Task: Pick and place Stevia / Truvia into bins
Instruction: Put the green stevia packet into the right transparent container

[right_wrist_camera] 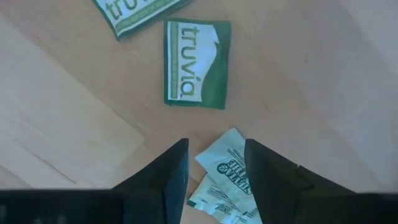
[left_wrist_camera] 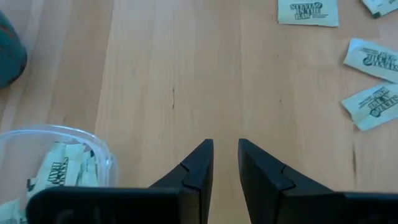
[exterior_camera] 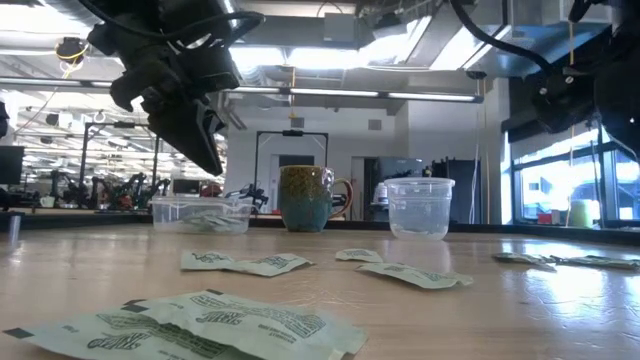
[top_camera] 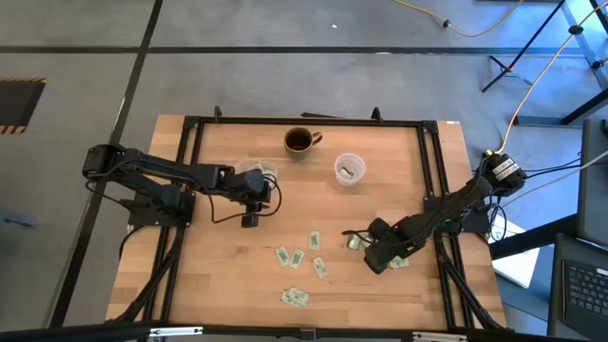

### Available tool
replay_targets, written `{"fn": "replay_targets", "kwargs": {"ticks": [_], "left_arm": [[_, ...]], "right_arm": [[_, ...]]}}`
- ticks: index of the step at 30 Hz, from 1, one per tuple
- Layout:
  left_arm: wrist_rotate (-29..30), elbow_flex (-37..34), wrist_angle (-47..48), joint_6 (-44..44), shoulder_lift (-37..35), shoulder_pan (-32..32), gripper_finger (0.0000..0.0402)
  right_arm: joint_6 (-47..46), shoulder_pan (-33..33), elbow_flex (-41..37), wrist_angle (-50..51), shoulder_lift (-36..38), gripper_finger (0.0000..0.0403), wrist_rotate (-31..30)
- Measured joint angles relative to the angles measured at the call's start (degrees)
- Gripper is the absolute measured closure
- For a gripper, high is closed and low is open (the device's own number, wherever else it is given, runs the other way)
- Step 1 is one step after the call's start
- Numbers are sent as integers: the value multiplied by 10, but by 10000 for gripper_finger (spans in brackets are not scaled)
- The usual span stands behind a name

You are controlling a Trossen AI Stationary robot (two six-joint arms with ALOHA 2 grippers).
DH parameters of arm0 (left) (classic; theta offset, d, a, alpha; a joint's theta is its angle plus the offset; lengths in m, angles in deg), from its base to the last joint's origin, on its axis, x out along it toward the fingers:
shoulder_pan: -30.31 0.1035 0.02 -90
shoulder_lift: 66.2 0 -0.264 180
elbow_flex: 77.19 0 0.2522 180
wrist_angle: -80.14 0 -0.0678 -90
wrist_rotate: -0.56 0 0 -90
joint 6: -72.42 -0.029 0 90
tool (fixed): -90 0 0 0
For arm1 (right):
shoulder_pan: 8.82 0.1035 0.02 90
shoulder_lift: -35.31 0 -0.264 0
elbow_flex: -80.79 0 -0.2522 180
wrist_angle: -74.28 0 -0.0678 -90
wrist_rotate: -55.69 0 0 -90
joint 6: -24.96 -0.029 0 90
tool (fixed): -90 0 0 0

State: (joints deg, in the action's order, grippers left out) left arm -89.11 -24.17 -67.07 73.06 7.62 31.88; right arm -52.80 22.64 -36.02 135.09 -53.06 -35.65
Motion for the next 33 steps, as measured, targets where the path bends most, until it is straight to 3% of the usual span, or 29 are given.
{"fn": "replay_targets", "kwargs": {"ticks": [12, 23, 33], "left_arm": [[0, 0, -14, 42, 0, -32, 334], [0, 0, -56, 26, 0, -38, 338], [0, 0, -56, 16, 0, -38, 335]], "right_arm": [[35, 1, -11, -32, 0, 291, -9], [36, 0, -11, -26, -19, 293, -62], [46, -8, -9, -32, -74, 293, -57]]}}
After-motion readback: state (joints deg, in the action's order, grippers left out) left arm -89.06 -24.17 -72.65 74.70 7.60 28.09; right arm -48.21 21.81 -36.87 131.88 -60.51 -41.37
